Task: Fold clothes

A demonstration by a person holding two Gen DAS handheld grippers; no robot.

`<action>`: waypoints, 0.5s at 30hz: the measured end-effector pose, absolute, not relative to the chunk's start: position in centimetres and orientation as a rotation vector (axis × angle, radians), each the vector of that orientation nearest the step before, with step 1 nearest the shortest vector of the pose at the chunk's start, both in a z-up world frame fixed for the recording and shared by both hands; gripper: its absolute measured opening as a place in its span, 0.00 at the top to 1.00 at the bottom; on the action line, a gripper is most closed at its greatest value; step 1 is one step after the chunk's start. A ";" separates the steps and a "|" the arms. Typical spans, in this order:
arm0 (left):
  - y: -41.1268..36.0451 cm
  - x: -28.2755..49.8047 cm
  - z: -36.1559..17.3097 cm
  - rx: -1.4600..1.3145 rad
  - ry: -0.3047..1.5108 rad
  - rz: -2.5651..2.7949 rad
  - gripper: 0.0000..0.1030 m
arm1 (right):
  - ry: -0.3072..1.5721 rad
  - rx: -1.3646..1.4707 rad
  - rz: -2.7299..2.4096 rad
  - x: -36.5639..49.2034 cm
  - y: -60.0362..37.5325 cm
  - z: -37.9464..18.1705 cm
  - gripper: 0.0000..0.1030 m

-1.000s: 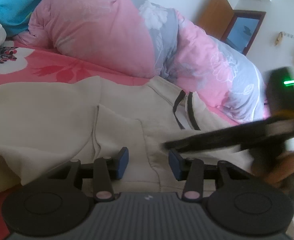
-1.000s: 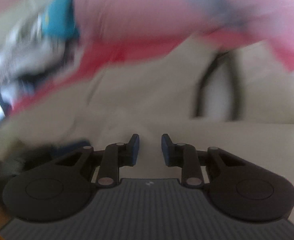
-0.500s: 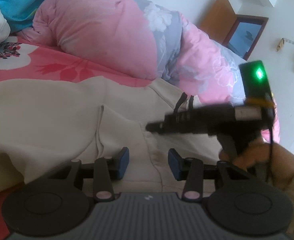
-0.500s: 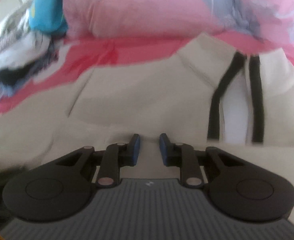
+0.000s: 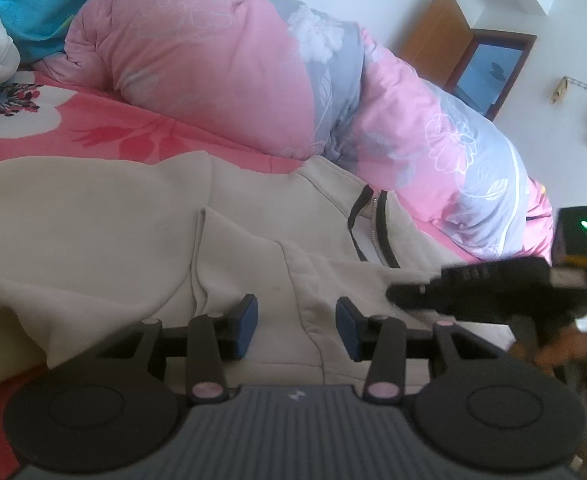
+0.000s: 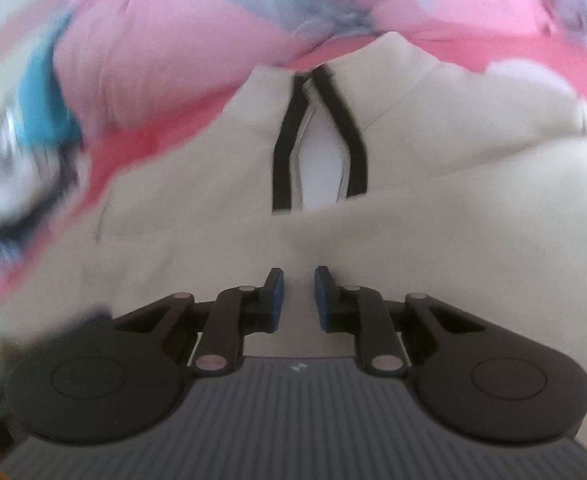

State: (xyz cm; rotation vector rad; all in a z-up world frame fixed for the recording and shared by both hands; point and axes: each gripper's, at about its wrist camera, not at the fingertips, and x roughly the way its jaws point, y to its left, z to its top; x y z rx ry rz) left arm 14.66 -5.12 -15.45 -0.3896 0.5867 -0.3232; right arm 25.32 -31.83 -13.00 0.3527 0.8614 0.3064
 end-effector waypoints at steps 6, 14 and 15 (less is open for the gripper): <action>-5.2 14.7 -15.5 -0.381 0.588 -0.321 0.57 | 0.804 0.506 0.227 25.8 -34.2 -11.4 0.90; -5.8 14.8 -15.3 -0.336 0.597 -0.305 0.56 | 0.720 0.069 -0.014 24.4 -38.8 -12.7 0.89; -6.0 14.8 -15.3 -0.324 0.600 -0.301 0.56 | 0.686 0.088 -0.002 24.5 -39.5 -13.3 0.90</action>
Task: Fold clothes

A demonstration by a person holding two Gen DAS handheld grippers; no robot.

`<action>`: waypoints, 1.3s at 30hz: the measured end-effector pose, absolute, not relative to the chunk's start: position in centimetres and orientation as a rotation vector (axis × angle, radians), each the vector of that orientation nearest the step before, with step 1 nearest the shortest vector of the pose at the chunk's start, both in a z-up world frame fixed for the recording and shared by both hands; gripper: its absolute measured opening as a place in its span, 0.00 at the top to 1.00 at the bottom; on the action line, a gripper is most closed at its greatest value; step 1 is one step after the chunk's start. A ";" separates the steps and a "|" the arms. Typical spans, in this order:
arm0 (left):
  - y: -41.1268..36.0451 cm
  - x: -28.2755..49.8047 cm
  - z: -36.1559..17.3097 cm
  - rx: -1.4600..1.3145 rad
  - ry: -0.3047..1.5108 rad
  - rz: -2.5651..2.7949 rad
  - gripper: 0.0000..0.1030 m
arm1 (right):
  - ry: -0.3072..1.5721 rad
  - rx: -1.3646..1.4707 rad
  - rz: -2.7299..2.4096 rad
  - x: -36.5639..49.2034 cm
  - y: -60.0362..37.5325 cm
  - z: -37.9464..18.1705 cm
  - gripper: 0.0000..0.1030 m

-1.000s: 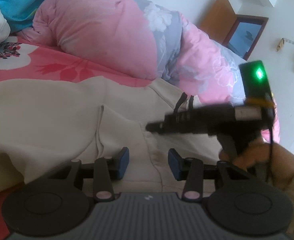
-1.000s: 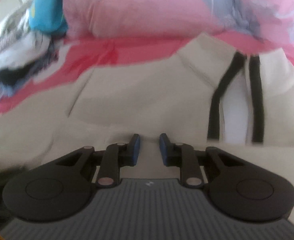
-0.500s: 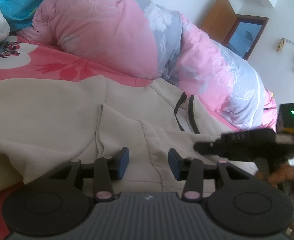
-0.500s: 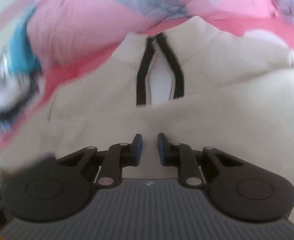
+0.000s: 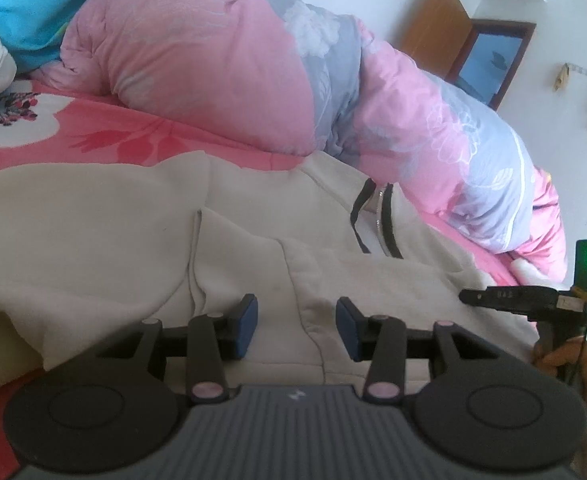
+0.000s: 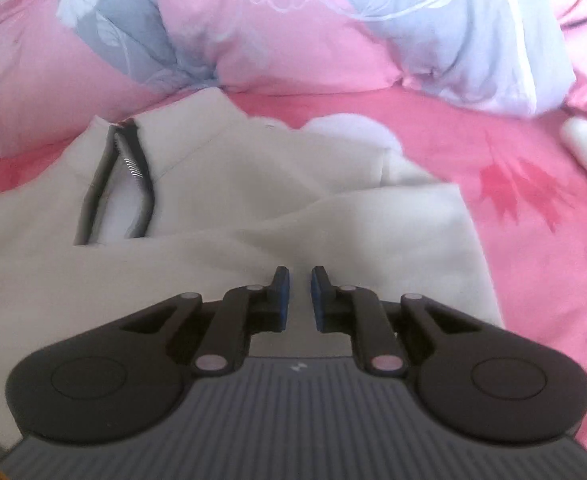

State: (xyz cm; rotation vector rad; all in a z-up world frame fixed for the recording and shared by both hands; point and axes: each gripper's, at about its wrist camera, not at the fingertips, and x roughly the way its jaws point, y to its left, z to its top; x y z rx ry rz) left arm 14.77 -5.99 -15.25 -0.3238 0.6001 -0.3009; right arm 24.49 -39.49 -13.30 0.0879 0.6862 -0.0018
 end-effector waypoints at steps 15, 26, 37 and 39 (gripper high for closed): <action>-15.0 16.8 -9.6 0.049 0.552 -0.332 0.38 | 0.616 0.148 0.011 23.7 -40.0 -13.7 0.89; -15.7 20.0 -15.9 -0.016 0.670 -0.265 0.40 | 0.614 0.147 0.012 23.7 -39.9 -13.9 0.89; -15.4 20.1 -15.9 -0.038 0.660 -0.276 0.39 | 0.511 0.014 -0.043 22.2 -39.5 -10.5 0.79; -15.4 20.1 -15.8 -0.038 0.660 -0.276 0.39 | 0.557 -0.004 -0.107 23.1 -40.5 -11.7 0.79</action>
